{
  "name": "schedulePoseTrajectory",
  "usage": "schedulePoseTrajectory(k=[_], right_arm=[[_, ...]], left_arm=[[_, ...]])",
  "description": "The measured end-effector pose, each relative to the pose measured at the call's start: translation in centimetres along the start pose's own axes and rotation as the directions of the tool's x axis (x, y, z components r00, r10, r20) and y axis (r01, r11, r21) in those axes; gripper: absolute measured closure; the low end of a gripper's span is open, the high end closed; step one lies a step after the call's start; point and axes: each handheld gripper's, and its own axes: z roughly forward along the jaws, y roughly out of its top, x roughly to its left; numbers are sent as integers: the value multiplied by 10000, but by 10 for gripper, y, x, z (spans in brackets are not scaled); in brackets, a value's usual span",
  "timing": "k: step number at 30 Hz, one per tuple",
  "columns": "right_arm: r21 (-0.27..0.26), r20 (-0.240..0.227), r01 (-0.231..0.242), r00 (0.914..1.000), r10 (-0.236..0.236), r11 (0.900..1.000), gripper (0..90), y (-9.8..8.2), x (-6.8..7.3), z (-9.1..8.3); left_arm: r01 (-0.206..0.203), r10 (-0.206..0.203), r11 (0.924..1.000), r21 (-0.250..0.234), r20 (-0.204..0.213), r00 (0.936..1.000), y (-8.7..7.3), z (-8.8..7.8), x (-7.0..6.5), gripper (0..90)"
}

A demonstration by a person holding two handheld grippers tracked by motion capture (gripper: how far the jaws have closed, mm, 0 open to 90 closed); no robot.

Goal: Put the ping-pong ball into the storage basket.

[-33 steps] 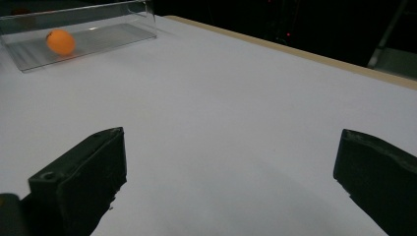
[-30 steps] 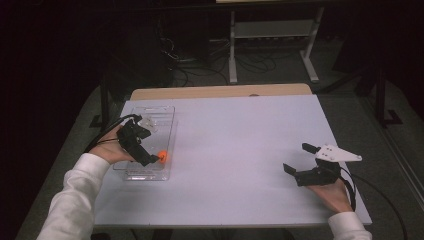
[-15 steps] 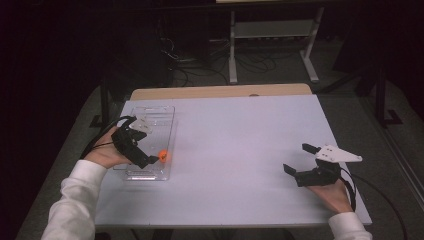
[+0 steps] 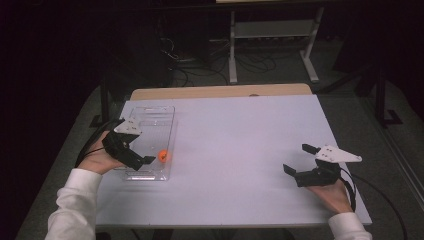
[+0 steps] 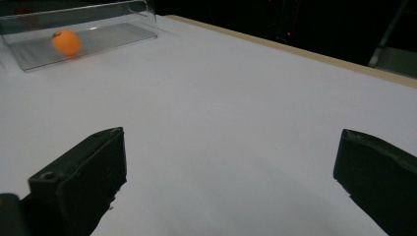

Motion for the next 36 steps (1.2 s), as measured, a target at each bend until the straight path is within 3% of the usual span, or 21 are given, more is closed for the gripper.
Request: schedulePoseTrajectory(k=[1, 2, 7, 8, 13, 18, 33, 34, 36], right_arm=[[0, 0, 0, 10000, 0, 10000, 0, 0, 0, 0], [-72, 26, 8, 10000, -7, 10000, 0, 0, 0, -1], [-87, 26, 15, 10000, -15, 10000, 0, 0, 0, -2], [-73, 5, 5, 10000, -5, 10000, 0, 1, 1, -2], [-95, 16, -11, 10000, 11, 10000, 0, 1, 1, -2], [-138, 43, -11, 10000, 11, 9999, 0, 1, 0, -3], [-94, 17, 16, 10000, -16, 10000, 0, 1, 1, -2], [-101, 16, 13, 10000, -13, 9999, 0, 1, 1, -2], [-101, 22, 5, 10000, -5, 9999, 0, 1, 1, -2]], left_arm=[[0, 0, 10000, 0, 0, 10000, 0, 0, 0, 0], [142, -140, 9995, -296, 74, 9999, -3, 1, -1, 0], [189, -186, 9987, -475, 86, 9998, -8, 2, -2, 0], [345, -340, 9968, -716, 89, 9994, -12, 3, -3, 0], [351, -360, 9971, -670, -122, 9993, -15, 3, -5, 0], [348, -374, 9946, -982, -248, 9990, -17, -1, -9, 0], [566, -627, 9788, -1969, -250, 9977, -31, -2, -20, 0], [663, -741, 9715, -2276, -263, 9969, -35, -2, -21, 0], [733, -820, 9668, -2450, -253, 9963, -37, -1, -22, 0]])
